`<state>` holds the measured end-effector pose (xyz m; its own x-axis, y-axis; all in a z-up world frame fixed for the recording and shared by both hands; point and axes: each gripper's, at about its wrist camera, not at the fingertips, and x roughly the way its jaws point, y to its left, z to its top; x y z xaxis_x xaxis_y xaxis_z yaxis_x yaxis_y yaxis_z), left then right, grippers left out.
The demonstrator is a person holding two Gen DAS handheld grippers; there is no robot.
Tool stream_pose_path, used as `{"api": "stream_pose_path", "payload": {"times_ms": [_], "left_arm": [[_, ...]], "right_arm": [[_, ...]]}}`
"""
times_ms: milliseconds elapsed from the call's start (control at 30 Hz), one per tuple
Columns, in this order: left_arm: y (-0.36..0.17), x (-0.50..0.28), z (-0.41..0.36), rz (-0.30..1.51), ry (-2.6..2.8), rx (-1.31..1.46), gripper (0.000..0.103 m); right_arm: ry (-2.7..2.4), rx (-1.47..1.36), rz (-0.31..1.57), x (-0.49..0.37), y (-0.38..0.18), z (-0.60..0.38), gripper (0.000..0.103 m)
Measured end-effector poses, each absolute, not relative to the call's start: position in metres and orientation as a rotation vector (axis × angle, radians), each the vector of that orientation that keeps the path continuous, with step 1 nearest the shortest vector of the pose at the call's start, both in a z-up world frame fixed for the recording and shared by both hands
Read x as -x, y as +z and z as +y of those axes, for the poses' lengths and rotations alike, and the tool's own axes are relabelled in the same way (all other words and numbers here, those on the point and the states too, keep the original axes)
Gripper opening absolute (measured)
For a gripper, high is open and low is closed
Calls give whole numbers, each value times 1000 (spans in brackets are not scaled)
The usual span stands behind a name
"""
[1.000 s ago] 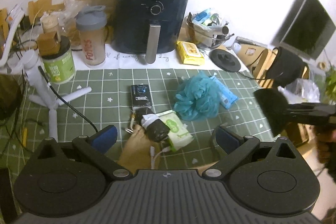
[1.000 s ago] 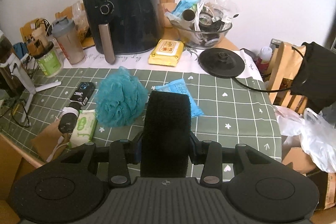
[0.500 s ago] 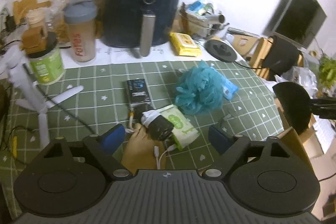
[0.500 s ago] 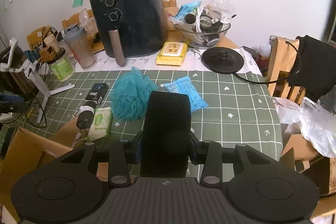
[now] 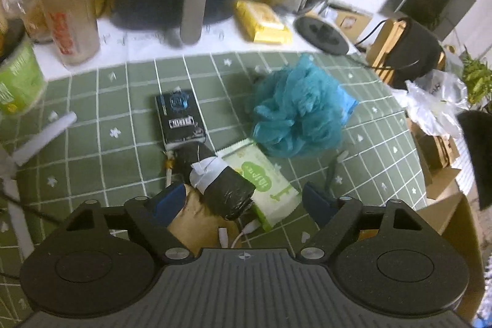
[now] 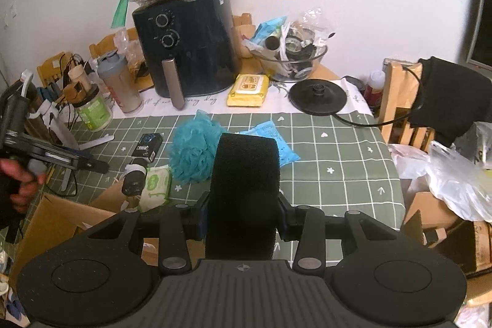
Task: Organize soft objects
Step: 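Grasp the black tape-wrapped roll with the left gripper while the right gripper holds the block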
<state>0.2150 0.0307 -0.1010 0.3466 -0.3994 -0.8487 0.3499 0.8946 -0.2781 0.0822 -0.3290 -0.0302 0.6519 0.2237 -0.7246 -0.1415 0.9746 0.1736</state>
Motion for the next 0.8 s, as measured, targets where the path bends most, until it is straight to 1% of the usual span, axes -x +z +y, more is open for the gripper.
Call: {"api": "stream_pose_path", "payload": {"times_ms": [267, 300, 333, 400, 467, 633, 667, 700, 800], "left_arm": [[-138, -260, 40, 1277, -405, 243, 83], [-143, -264, 42, 1293, -401, 266, 79], [-148, -267, 44, 1310, -394, 283, 71], [-157, -275, 46, 1350, -384, 309, 64], [-164, -280, 48, 1384, -382, 344, 61], [-174, -288, 50, 1414, -369, 387, 58], [-175, -287, 50, 1417, -368, 392, 57], [-177, -287, 49, 1423, -365, 384, 50], [-181, -285, 47, 1428, -360, 385, 48]], "right_arm": [[159, -139, 828, -66, -28, -339, 44], [155, -143, 828, -64, -28, -340, 44], [150, -148, 827, -62, -28, -341, 44], [143, -153, 828, -59, -29, -342, 44], [133, -156, 828, -56, -30, -343, 44], [115, -173, 834, -51, -33, -346, 44], [114, -176, 836, -50, -34, -346, 44], [113, -177, 838, -49, -35, -346, 44], [113, -180, 843, -49, -37, -344, 44]]}}
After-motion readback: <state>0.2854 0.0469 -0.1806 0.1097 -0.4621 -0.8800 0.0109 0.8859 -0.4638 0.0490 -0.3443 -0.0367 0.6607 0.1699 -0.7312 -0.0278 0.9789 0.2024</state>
